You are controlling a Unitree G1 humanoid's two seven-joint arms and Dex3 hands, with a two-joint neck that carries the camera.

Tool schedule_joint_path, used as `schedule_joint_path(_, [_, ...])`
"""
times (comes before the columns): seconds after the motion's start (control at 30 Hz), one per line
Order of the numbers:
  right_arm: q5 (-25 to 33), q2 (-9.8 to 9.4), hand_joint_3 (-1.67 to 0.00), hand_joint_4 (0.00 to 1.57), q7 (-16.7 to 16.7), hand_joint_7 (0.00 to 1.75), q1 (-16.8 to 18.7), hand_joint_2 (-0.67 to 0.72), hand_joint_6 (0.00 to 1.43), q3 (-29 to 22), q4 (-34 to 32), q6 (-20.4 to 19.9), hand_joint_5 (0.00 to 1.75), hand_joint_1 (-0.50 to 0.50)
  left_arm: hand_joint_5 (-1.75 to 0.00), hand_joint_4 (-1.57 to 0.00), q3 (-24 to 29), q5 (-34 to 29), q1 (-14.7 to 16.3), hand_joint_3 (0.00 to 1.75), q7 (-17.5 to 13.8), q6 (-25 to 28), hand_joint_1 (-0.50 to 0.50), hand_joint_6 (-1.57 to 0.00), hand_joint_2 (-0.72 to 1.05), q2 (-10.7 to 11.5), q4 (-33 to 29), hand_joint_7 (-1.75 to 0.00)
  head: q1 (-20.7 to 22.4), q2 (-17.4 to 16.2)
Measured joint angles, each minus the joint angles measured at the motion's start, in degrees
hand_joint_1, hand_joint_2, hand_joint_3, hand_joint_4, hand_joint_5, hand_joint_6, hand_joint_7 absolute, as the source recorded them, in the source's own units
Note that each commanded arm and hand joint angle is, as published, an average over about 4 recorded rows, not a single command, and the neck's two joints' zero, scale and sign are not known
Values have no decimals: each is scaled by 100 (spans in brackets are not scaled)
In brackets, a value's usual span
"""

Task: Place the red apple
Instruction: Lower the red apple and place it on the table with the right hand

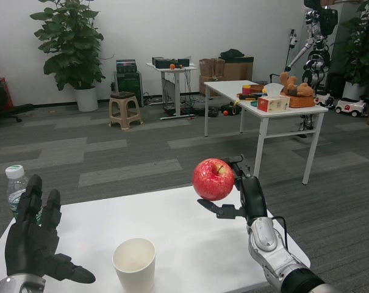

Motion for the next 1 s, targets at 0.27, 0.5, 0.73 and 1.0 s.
schedule_joint_path(0.27, [-9, -2, -87, 24, -2, 168, 0, -54, 80, 45, 1, 0, 145, -33, -8, 0, 0, 0, 4, 9, 0, 0, -48, 0, -55, -1, 1, 0, -29, -110])
schedule_joint_path(0.5, [-77, -10, -83, 23, -3, 168, 161, -54, 77, 149, 2, -4, 145, -33, -5, 0, -2, 0, 21, 7, -3, 0, -48, 0, -55, -8, 1, 0, -45, -198])
schedule_joint_path(0.73, [-122, -12, -87, 20, -3, 168, 496, -54, 76, 231, 50, -5, 145, -33, -3, 0, -2, 0, 34, 4, -3, 0, -48, 0, -55, -8, 2, 0, -25, -254])
schedule_joint_path(1.0, [-235, -31, -85, 20, 36, 168, 659, -54, 74, 270, 297, -7, 145, -33, -8, 0, 5, 0, 117, 9, -4, 0, -48, 0, -55, -8, 2, 0, 0, -317])
